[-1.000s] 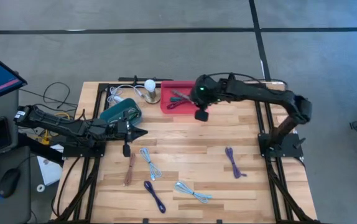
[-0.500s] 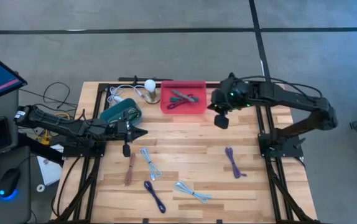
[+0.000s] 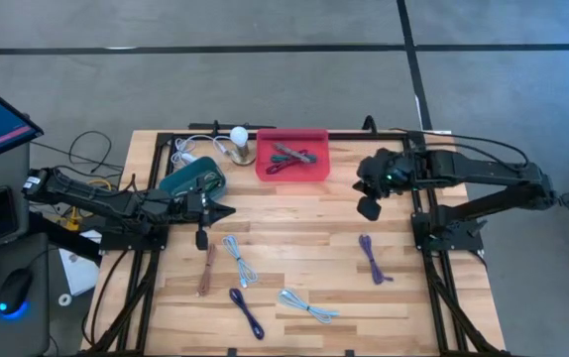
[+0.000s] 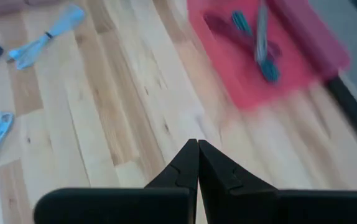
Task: Pick & Place USB Port
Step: Put the violet USB cable into the blue bin
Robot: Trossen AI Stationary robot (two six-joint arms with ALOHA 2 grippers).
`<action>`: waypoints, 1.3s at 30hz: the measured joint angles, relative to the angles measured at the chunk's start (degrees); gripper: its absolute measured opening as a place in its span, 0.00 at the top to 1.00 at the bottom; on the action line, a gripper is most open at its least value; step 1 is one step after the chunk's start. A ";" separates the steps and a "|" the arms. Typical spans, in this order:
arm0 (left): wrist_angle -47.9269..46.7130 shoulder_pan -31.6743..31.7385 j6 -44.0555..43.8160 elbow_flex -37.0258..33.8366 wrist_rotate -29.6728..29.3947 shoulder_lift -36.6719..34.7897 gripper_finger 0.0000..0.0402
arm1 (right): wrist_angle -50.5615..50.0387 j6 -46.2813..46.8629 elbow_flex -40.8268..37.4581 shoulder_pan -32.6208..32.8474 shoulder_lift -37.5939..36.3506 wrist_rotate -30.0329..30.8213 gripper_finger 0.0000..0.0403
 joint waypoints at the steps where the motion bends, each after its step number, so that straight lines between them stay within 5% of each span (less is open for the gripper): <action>1: 0.00 0.01 0.01 0.00 -0.01 0.01 0.97 | -0.77 1.94 -0.79 0.29 -0.69 0.14 1.00; 24: 0.00 0.01 -0.01 0.00 -0.01 0.00 0.97 | -21.08 43.88 -4.05 12.85 -2.54 -0.53 1.00; 31: 0.00 -0.01 -0.01 0.00 -0.01 -0.01 0.97 | -19.05 44.21 -4.05 14.55 -2.53 -16.81 1.00; 39: 0.00 0.00 -0.01 0.00 -0.01 0.00 0.97 | -17.90 52.75 -3.99 17.06 -0.68 -10.40 0.99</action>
